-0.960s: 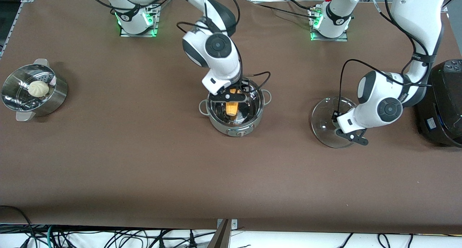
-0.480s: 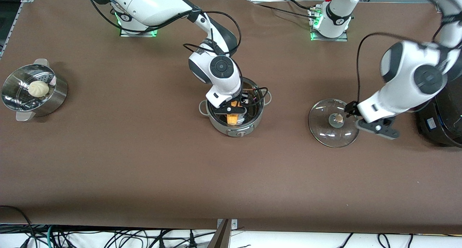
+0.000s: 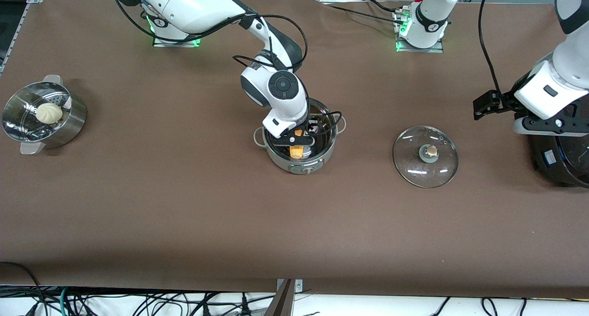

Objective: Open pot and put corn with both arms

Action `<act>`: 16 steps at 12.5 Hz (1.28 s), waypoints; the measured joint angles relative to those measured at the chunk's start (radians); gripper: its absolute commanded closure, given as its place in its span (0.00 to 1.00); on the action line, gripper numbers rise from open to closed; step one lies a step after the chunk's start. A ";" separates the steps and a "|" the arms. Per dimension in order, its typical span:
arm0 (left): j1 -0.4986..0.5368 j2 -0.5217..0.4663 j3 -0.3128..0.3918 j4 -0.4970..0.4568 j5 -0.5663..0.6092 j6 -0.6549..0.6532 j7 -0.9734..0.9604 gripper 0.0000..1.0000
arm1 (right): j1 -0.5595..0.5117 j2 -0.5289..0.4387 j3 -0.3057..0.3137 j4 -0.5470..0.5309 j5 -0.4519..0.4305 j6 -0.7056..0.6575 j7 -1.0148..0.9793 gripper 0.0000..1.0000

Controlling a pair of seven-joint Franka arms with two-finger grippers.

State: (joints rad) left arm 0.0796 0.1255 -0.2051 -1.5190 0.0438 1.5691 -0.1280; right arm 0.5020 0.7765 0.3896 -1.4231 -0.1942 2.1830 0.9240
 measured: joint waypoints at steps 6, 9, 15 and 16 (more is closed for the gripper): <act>0.014 0.003 -0.004 0.023 -0.050 -0.011 -0.024 0.00 | -0.004 -0.022 -0.005 0.030 -0.009 -0.071 0.000 0.00; 0.014 0.000 -0.005 0.024 -0.050 -0.017 -0.024 0.00 | -0.090 -0.164 -0.038 0.070 -0.015 -0.266 -0.007 0.00; 0.014 -0.001 -0.005 0.024 -0.050 -0.020 -0.027 0.00 | -0.208 -0.369 -0.300 0.066 -0.009 -0.501 -0.339 0.00; 0.014 -0.001 -0.005 0.024 -0.050 -0.025 -0.028 0.00 | -0.213 -0.383 -0.360 0.065 0.014 -0.513 -0.432 0.00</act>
State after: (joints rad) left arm 0.0935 0.1249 -0.2105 -1.4947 -0.0065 1.5446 -0.1555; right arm 0.2886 0.3940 0.0291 -1.3578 -0.1797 1.6705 0.4918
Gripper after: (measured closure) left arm 0.000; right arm 0.000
